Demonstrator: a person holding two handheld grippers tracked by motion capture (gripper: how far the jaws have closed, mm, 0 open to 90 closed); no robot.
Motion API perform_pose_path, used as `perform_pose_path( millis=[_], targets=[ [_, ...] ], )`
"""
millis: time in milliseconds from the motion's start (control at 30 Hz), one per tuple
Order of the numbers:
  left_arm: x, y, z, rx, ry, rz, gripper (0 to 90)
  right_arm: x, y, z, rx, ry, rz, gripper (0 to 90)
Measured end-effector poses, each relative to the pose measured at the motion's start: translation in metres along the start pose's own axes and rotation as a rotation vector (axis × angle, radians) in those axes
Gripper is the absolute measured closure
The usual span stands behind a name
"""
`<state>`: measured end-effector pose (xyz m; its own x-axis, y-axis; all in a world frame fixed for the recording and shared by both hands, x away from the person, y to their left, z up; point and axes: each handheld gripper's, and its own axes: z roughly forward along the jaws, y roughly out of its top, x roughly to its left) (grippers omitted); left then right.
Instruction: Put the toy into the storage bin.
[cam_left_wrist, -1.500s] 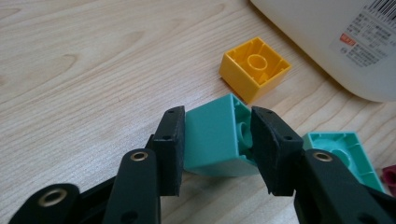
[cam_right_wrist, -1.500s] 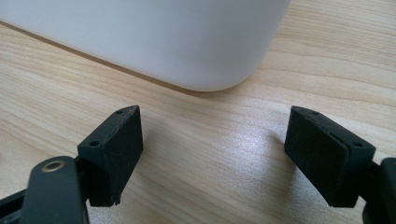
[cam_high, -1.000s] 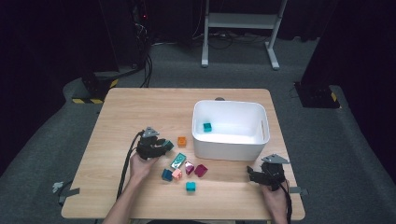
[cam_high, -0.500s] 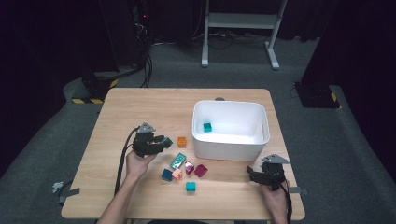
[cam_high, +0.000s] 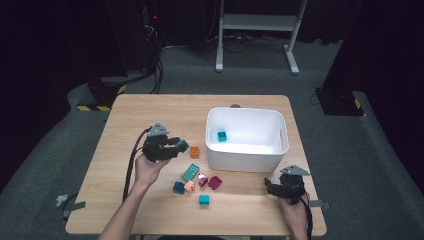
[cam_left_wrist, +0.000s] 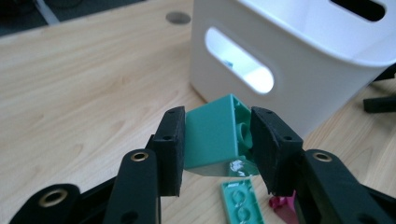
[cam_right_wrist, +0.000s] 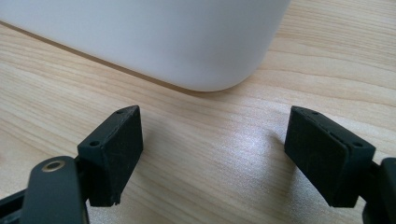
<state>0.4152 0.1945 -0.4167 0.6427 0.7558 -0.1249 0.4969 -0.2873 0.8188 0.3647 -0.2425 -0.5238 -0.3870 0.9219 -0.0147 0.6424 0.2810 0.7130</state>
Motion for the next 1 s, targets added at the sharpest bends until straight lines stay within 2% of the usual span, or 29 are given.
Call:
perform_pose_path(
  millis=[467, 767, 1000],
  targets=[
    [-0.009, 0.036, -0.005, -0.035, -0.076, 0.014, 56.7, 0.0, 0.0, 0.0, 0.0, 0.0, 0.0, 19.2],
    [-0.019, 0.057, 0.002, -0.019, -0.119, 0.05, 56.8, 0.0, 0.0, 0.0, 0.0, 0.0, 0.0, 19.2],
    [-0.026, 0.071, 0.01, -0.033, -0.143, 0.044, 56.7, 0.0, 0.0, 0.0, 0.0, 0.001, 0.0, 19.2]
  ],
)
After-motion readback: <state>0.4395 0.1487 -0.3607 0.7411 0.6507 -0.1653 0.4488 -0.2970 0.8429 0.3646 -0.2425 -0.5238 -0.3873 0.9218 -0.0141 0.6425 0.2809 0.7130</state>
